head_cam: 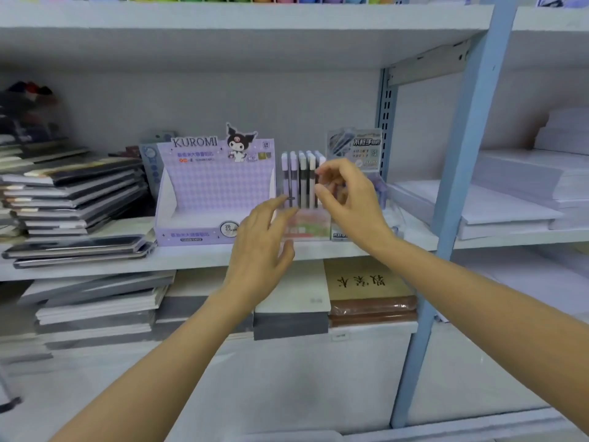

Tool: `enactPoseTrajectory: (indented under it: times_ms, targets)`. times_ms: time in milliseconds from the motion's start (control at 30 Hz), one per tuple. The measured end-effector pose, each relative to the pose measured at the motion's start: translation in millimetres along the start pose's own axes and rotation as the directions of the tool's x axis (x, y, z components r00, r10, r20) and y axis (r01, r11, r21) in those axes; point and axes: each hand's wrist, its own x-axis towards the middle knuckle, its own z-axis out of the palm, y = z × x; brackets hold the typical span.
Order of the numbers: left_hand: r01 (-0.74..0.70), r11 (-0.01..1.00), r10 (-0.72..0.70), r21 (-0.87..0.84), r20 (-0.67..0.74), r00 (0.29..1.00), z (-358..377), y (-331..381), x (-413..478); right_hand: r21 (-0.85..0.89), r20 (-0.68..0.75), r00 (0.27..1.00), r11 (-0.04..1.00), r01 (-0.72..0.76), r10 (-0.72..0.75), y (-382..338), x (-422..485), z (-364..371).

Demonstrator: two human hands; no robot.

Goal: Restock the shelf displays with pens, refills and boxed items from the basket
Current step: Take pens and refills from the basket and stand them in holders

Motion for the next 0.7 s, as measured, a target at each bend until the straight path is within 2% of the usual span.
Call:
enactPoseTrajectory:
  times_ms: [67,133,233,333,433,533,633,700]
  targets:
    - [0.018,1.0,-0.016,0.015,-0.085,0.996,7,-4,-27,0.076,0.078,0.995,0.996,0.053,-0.059,-9,-26,12]
    - [0.065,0.998,-0.063,0.016,-0.099,0.993,20,-12,-61,0.136,0.198,0.977,0.989,0.052,-0.078,-14,-57,30]
    - [0.183,0.983,-0.183,-0.02,-0.007,0.983,46,-30,-128,0.145,0.417,0.909,0.988,-0.057,-0.009,-6,-117,70]
    - [0.321,0.947,-0.311,-0.019,0.196,0.93,79,-48,-208,0.083,0.638,0.763,0.976,-0.203,0.104,14,-189,115]
    - [0.476,0.878,-0.447,0.045,0.43,0.784,110,-60,-291,-0.038,0.79,0.57,0.946,-0.323,0.226,42,-266,152]
    - [0.53,0.833,-0.496,0.157,0.637,0.591,133,-65,-361,-0.212,0.835,0.383,0.874,-0.436,0.394,72,-338,173]
    - [0.551,0.799,-0.513,0.24,0.749,0.418,146,-62,-410,-0.398,0.805,0.247,0.8,-0.45,0.54,97,-397,180]
    - [0.5,0.811,-0.506,0.302,0.791,0.344,150,-58,-430,-0.486,0.786,0.185,0.775,-0.404,0.59,111,-427,181]
